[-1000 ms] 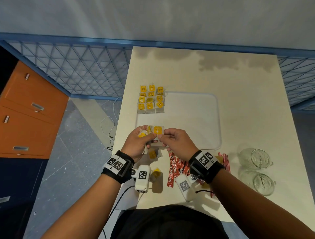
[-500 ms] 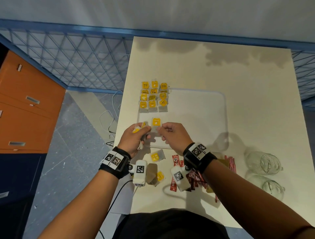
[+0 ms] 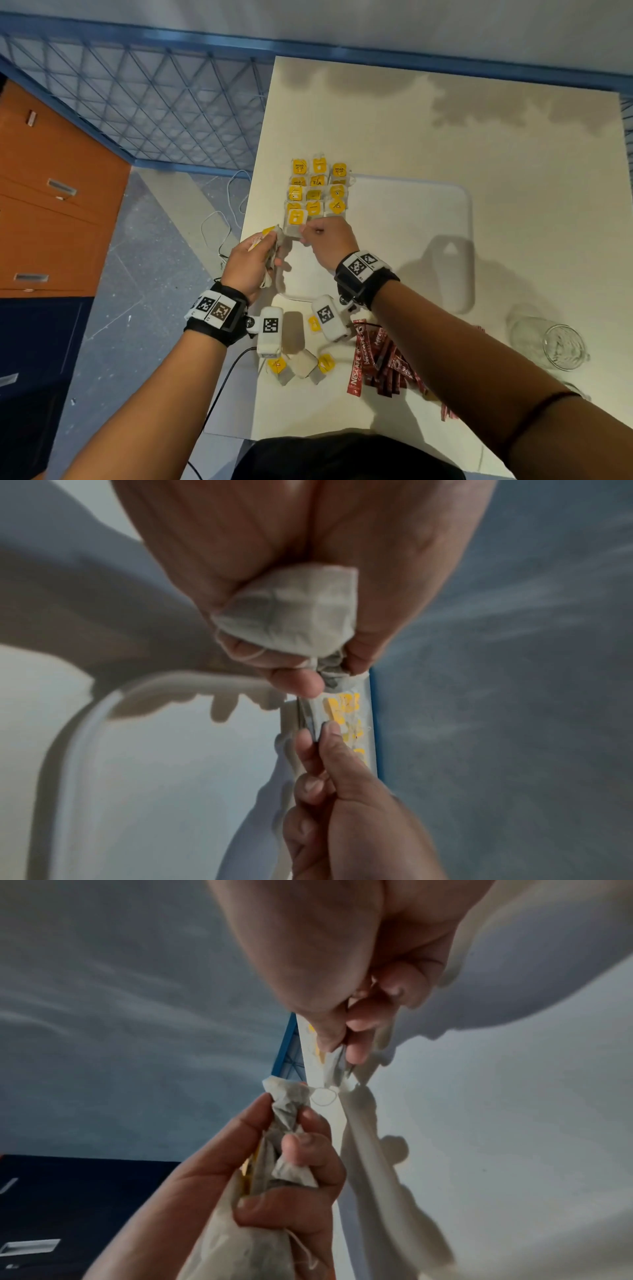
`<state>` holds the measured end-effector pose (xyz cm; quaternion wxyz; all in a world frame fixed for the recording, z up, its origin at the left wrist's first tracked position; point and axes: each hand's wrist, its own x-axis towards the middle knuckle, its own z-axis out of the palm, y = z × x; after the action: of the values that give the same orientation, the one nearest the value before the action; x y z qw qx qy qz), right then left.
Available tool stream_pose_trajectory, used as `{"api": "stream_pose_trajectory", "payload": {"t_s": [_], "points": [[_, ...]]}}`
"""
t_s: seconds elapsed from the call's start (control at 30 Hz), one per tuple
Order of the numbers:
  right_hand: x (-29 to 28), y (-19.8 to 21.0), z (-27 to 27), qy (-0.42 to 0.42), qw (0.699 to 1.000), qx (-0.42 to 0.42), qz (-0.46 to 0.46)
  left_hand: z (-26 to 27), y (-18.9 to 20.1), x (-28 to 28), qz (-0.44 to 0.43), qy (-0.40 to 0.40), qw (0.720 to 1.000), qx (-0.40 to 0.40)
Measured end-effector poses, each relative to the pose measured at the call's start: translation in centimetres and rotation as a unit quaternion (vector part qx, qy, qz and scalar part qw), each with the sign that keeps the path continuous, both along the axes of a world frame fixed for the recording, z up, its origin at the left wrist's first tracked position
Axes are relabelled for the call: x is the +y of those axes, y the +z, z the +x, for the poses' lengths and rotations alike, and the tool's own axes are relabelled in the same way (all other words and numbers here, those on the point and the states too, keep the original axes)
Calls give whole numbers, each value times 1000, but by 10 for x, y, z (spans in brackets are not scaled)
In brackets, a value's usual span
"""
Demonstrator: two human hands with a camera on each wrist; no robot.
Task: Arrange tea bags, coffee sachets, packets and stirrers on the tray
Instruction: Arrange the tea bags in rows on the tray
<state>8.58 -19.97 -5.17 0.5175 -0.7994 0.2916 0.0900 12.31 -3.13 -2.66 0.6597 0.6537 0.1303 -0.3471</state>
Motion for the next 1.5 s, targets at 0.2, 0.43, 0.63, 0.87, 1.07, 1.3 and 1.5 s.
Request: {"api": "stream_pose_trajectory", "payload": {"t_s": [0.2, 0.43, 0.63, 0.87, 1.07, 1.3, 1.5], "points": [[3, -4, 6, 23, 998, 37, -38, 1, -10, 5, 17, 35, 999, 24], [7, 0, 11, 15, 997, 50, -52, 0, -13, 5, 0, 54, 998, 21], [6, 8, 5, -6, 999, 34, -42, -2, -6, 2, -16, 53, 998, 23], [2, 16, -17, -18, 994, 55, 97, -6, -3, -2, 31, -19, 998, -57], [-4, 27, -39, -21, 977, 104, 183, -15, 7, -14, 42, -119, 986, -109], [-17, 17, -57, -73, 971, 31, 227, -20, 1, -15, 52, -104, 990, -77], [-23, 12, -60, -38, 973, 10, 228, -27, 2, -22, 51, -105, 992, -51]]}}
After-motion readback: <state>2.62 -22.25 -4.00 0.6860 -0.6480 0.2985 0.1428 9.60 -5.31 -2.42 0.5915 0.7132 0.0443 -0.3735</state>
